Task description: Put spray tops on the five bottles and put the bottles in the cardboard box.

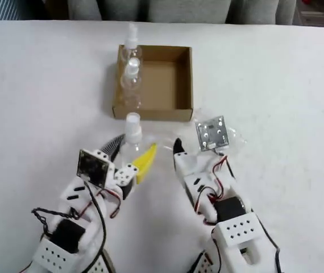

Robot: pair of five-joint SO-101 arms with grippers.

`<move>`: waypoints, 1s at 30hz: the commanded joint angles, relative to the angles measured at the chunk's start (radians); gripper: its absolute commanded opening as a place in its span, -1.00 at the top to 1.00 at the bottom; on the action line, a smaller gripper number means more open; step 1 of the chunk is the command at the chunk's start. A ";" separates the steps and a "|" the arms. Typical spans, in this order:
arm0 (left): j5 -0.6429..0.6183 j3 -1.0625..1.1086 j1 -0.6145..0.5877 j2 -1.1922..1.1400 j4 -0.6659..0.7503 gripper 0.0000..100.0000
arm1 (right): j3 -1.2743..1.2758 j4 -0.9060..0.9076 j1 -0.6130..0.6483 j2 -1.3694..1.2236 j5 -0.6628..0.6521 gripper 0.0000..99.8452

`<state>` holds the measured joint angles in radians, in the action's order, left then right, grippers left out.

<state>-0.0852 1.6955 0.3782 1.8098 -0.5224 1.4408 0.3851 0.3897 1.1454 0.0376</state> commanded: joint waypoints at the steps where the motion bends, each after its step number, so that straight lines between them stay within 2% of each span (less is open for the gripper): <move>1: 0.009 -0.003 -0.010 0.010 -0.002 0.96 | -0.009 -0.016 0.007 0.010 -0.006 0.98; 3: 0.009 -0.003 -0.010 0.010 -0.002 0.96 | -0.006 -0.013 -0.001 0.010 -0.006 0.91; 7: 0.009 -0.003 -0.010 0.010 -0.002 0.96 | -0.006 0.007 -0.001 0.010 -0.006 0.97; 13: 0.011 -0.003 -0.035 0.010 0.012 0.96 | -0.006 0.019 -0.001 0.010 -0.012 0.97; 24: 0.009 -0.005 -0.147 0.008 0.433 0.96 | 0.000 0.012 0.005 0.010 -0.014 0.97; 30: 0.009 -0.089 -0.147 0.008 0.462 0.96 | 0.003 0.012 0.004 0.010 -0.015 0.97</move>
<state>-0.0852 1.6924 0.2417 1.8098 -0.1036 1.4500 0.4005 0.3897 1.1454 0.0376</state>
